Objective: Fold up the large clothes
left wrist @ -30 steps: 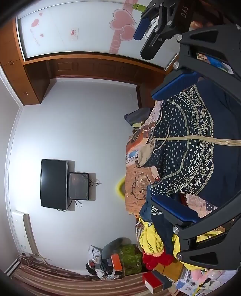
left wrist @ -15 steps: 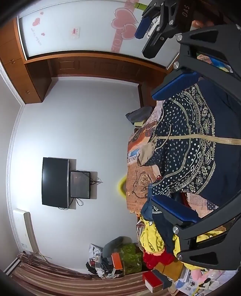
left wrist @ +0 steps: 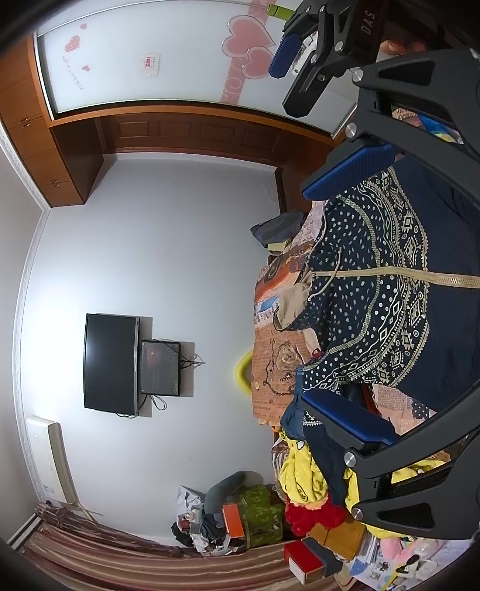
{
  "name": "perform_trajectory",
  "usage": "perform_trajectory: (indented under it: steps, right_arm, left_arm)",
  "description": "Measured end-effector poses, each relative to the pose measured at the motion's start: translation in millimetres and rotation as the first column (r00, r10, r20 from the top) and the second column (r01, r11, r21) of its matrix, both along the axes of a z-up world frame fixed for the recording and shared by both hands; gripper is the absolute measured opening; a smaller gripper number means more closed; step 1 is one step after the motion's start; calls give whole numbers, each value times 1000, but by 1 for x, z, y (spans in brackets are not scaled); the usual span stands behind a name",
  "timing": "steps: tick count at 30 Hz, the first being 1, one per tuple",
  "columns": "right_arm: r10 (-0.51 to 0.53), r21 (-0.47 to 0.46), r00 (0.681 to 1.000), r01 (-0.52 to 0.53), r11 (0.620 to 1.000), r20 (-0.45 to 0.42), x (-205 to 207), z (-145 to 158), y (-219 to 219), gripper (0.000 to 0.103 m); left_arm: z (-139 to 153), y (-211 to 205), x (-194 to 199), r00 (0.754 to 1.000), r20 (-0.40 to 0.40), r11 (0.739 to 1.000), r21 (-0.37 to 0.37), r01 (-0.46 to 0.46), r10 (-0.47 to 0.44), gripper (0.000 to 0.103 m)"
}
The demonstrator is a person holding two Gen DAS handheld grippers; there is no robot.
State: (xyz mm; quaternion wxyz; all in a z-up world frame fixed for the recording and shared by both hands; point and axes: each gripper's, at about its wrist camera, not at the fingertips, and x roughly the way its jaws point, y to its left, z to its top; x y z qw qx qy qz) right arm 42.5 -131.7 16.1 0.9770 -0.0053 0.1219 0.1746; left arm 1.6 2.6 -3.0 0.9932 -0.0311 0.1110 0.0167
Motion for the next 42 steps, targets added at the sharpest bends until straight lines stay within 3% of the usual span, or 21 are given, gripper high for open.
perform_trajectory:
  steps: [42]
  right_arm:
    - [2, -19, 1000, -2, 1000, -16, 5, -6, 2, 103]
  left_arm:
    - [-2, 0, 0, 1000, 5, 1000, 2, -5, 5, 102]
